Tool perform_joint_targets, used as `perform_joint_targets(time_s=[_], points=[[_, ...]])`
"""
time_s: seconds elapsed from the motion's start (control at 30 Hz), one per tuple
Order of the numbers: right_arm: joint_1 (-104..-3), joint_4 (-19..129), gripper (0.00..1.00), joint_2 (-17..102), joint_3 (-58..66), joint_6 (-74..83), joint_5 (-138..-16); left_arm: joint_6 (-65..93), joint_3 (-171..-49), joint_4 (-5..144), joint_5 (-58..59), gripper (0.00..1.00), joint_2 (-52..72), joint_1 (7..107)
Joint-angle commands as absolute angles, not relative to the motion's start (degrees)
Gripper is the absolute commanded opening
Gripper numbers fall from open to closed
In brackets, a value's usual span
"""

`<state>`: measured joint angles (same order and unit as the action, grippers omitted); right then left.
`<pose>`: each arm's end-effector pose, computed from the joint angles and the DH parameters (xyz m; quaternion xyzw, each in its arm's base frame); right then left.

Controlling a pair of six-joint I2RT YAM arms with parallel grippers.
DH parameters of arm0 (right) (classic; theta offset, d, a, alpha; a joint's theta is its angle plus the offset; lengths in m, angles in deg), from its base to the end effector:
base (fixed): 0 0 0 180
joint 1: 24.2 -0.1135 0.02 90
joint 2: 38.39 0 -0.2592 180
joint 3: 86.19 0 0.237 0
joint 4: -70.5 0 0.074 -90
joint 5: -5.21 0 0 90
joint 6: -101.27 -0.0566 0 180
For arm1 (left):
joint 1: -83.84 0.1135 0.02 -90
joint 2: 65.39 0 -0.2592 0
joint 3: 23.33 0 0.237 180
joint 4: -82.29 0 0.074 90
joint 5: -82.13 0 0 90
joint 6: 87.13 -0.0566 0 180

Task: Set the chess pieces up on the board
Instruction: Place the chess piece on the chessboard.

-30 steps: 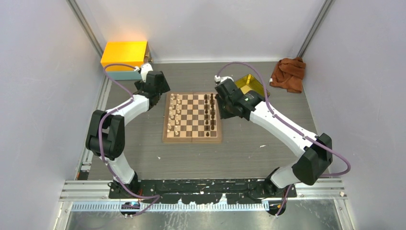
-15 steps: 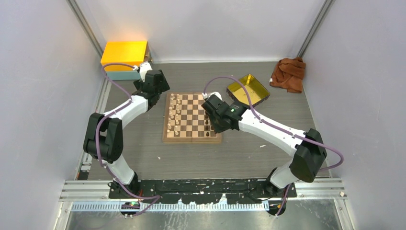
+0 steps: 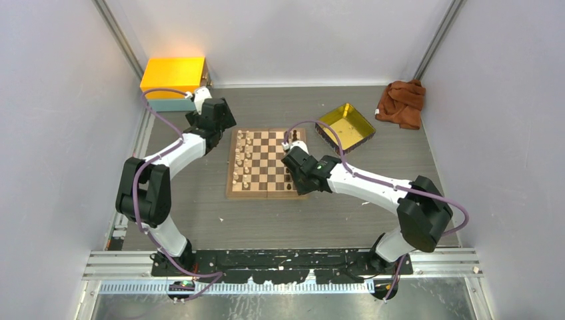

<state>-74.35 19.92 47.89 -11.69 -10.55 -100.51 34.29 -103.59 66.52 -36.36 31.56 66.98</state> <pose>0.2007 0.2165 0.2099 -0.2037 0.9407 0.0316 0.2695 0.3742 -0.0852 0.2363 -0.2251 0.8278 0.0060 0.5139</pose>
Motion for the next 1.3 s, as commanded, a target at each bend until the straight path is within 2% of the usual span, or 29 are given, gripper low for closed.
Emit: perform_joint_targets(time_s=[0.0, 0.5, 1.27], points=[[-74.52, 27.89, 0.01, 49.15, -12.31, -10.32, -100.58, 34.06, -103.40, 67.81, -38.06, 0.95, 29.05, 66.79], [-74.48, 33.90, 0.02, 53.59, -13.44, -9.47, -101.11, 33.59, -103.35, 67.96, -38.18, 0.95, 29.44, 66.88], [-73.42, 32.55, 0.05, 53.17, -14.08, -9.18, -103.86, 33.35, -103.81, 68.56, -37.84, 0.95, 30.50, 66.88]])
